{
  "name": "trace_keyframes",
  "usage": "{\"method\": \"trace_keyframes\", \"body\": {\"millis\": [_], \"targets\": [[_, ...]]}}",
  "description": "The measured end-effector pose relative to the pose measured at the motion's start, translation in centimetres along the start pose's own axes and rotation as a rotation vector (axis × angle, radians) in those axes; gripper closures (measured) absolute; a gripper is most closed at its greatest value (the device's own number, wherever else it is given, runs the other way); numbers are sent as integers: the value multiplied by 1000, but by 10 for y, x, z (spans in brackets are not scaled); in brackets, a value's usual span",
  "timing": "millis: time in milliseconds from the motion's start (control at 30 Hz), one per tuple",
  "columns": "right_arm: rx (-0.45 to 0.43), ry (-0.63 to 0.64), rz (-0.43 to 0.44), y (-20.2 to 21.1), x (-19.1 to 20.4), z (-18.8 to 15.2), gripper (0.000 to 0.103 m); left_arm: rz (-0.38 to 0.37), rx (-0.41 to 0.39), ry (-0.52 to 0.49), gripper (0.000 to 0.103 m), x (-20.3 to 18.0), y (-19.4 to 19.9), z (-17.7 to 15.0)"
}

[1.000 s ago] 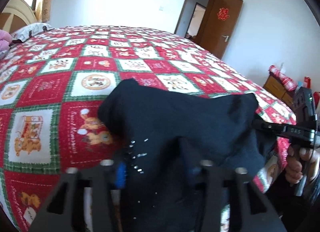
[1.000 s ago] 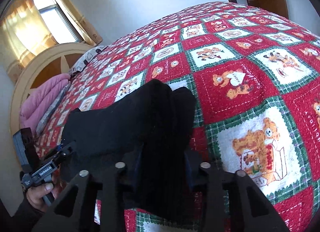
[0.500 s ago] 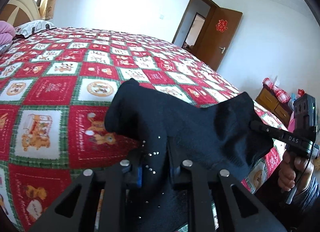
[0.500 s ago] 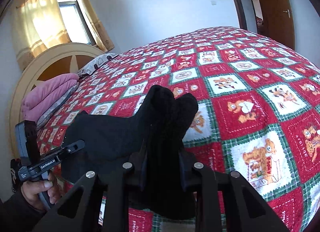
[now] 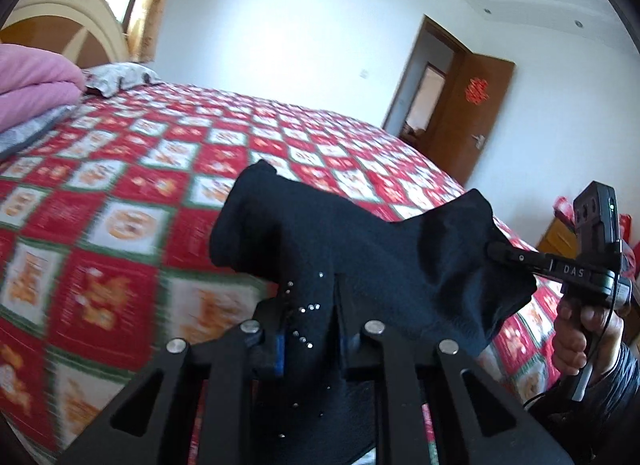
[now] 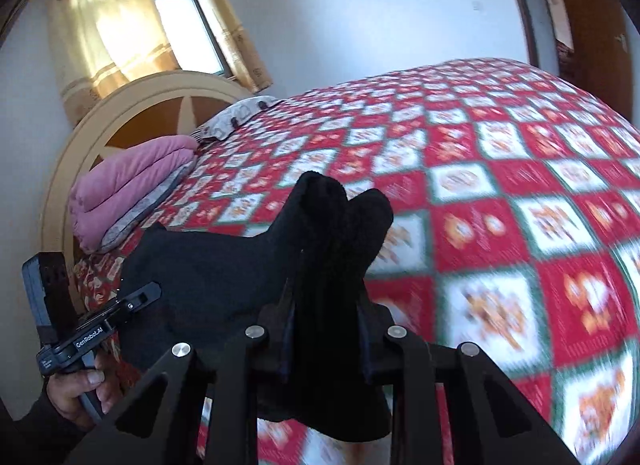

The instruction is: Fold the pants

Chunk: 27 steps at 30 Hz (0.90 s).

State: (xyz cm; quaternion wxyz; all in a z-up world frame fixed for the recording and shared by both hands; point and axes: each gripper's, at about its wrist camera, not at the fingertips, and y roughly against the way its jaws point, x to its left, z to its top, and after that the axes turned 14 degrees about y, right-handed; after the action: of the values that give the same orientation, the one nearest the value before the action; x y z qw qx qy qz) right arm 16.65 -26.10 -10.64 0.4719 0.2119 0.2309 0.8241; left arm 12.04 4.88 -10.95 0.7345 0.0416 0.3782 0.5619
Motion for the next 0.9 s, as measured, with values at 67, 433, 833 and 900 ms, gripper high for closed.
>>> {"method": "trace_keyframes", "body": {"millis": [67,433,833,900], "targets": [[3,23,22,-15,9,18,78,25,-28,10,84,12,4,10],[31,138,118,-120,70,87,78,179,-116,76,84,81,8,42],[140,148,156,-201,85,103,78,245,-62,121,84,123,-9,34],[167,132,157,-210,81,98,77,262,-46,112,83,125,-16,31]]}}
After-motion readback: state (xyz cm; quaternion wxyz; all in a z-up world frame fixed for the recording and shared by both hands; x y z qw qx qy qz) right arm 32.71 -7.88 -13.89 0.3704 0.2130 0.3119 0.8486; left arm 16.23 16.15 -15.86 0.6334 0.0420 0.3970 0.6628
